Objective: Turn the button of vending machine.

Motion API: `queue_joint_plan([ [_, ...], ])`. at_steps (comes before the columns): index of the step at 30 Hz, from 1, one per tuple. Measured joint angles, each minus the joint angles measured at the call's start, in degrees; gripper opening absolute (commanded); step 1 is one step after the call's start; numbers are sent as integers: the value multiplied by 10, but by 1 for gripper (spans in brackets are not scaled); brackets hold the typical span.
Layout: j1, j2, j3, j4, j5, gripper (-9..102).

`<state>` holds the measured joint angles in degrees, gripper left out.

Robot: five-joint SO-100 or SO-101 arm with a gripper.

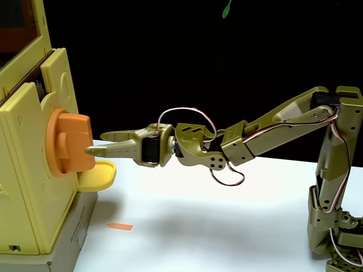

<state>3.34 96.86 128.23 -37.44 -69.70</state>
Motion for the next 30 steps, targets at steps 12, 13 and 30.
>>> queue_joint_plan([
  [12,-7,-104,-105,-2,-15,32],
  [13,-7,-109,-107,-4,-18,30],
  [30,-24,-119,-113,-18,-28,10],
])
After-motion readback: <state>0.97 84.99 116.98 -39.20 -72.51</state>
